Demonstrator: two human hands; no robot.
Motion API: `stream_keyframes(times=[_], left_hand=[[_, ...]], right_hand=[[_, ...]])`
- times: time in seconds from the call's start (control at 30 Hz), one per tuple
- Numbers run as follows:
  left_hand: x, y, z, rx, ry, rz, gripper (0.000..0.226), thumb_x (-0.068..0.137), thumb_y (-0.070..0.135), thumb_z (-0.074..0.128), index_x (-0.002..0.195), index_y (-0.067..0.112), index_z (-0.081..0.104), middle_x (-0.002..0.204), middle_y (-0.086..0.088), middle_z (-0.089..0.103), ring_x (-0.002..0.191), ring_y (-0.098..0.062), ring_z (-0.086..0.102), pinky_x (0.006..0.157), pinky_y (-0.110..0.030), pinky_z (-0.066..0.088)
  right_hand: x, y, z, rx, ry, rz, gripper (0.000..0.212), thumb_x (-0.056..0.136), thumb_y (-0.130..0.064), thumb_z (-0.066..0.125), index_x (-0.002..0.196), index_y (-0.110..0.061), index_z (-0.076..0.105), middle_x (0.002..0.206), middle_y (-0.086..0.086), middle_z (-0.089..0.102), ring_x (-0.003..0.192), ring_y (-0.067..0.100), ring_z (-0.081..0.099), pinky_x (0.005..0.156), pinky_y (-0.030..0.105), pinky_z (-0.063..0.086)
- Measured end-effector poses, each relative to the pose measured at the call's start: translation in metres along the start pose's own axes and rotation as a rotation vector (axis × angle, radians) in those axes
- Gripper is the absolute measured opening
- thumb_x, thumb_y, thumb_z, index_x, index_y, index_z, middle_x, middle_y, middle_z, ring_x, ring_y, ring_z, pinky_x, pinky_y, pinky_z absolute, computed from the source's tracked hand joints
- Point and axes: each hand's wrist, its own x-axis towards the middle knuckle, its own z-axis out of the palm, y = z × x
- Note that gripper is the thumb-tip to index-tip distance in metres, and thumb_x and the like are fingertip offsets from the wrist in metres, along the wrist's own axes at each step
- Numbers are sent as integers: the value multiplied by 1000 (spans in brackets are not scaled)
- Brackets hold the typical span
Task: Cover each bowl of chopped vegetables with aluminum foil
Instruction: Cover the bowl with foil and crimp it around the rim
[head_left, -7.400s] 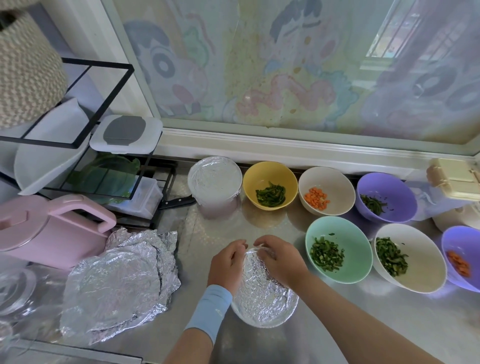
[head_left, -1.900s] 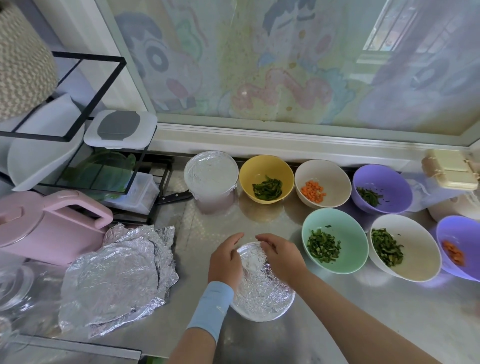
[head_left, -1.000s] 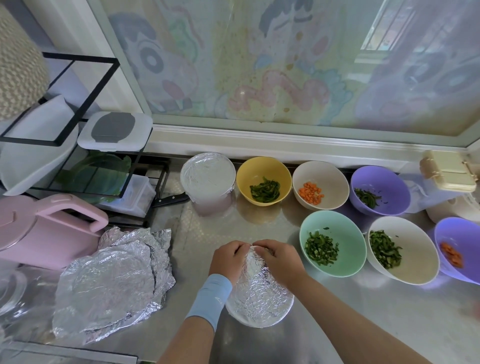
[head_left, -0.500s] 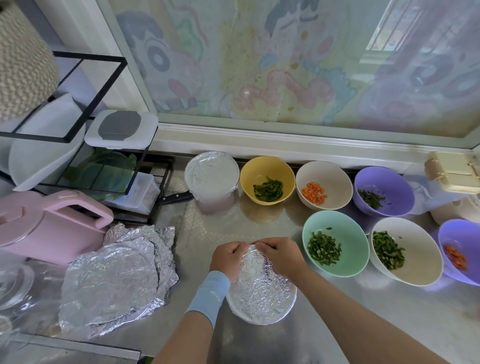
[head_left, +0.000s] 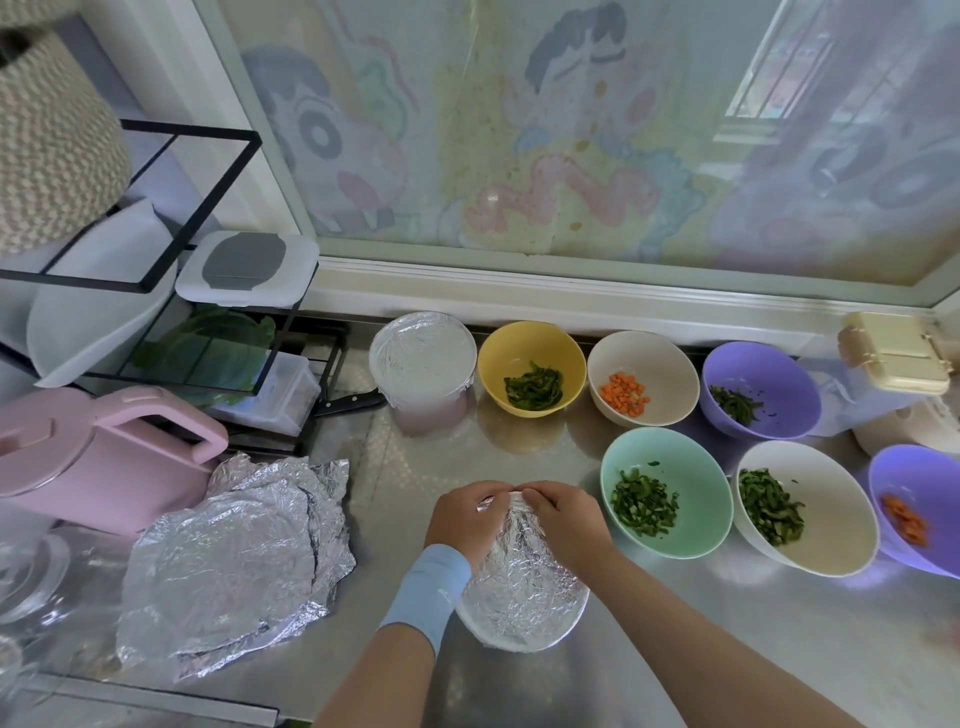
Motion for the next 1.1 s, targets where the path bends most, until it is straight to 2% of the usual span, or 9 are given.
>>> stream_keyframes(times=[0.17, 0.27, 0.37, 0.5, 0.6, 0.67, 0.83, 0.97, 1.1], left_hand=[[4, -4, 5, 56, 61, 39, 17, 93, 29, 61, 98, 24, 77, 93, 13, 73, 88, -3, 65, 83, -22, 51], [5, -3, 7, 84, 73, 40, 17, 94, 28, 60, 97, 24, 75, 88, 13, 72, 84, -5, 65, 78, -21, 50], [-1, -5, 7, 88, 115, 52, 18, 96, 28, 57, 98, 26, 74, 86, 16, 71, 82, -4, 64, 74, -16, 48], [-10, -14, 5, 230, 204, 113, 29, 102, 23, 44, 123, 26, 65, 121, 12, 66, 113, -9, 59, 97, -20, 43], [-9, -17, 4, 430, 25, 289, 43, 104, 26, 37, 146, 26, 41, 151, 13, 39, 141, -7, 30, 115, -22, 25], [-9, -16, 4, 543, -67, 375, 47, 104, 34, 35, 150, 27, 33, 156, 15, 30, 144, -4, 22, 116, -21, 21], [-12, -18, 4, 561, -30, 364, 47, 102, 39, 33, 149, 30, 34, 153, 15, 35, 139, -2, 29, 111, -20, 28], [-13, -21, 9, 759, -8, 434, 63, 97, 49, 14, 154, 23, 24, 161, 8, 20, 148, -9, 17, 121, -26, 11], [-19, -26, 9, 844, -74, 487, 65, 95, 48, 10, 156, 24, 10, 163, 10, 3, 150, -9, 0, 123, -32, 4]], right_hand=[[1, 3, 1, 12, -2, -9, 17, 94, -29, 60, 99, -33, 76, 73, -18, 70, 63, -3, 58, 64, 17, 43], [4, 3, 1, -17, -24, -17, 18, 95, -29, 59, 101, -32, 76, 77, -20, 69, 70, -1, 59, 68, 19, 43], [5, -1, -2, -106, -79, -42, 25, 98, -35, 54, 117, -32, 69, 100, -18, 70, 91, 3, 62, 80, 19, 45], [-5, 2, -1, -283, -69, -160, 40, 102, -38, 43, 140, -32, 49, 140, -12, 53, 127, 11, 49, 105, 28, 38], [-14, 8, 5, -379, -67, -180, 48, 103, -39, 36, 150, -29, 34, 153, -11, 37, 139, 12, 35, 114, 32, 29], [-15, 12, 6, -391, -51, -196, 48, 103, -40, 34, 150, -31, 32, 155, -11, 34, 141, 10, 33, 116, 32, 27], [-11, 14, 5, -441, -21, -257, 46, 103, -39, 34, 149, -31, 37, 154, -15, 36, 141, 4, 31, 115, 27, 20], [-11, 13, 1, -521, -70, -280, 68, 92, -57, 8, 154, -32, 23, 161, -13, 17, 148, 9, 14, 120, 33, 12], [-27, 17, 1, -582, 0, -300, 65, 95, -49, 12, 156, -27, 17, 163, -5, 10, 150, 15, 12, 119, 38, 14]])
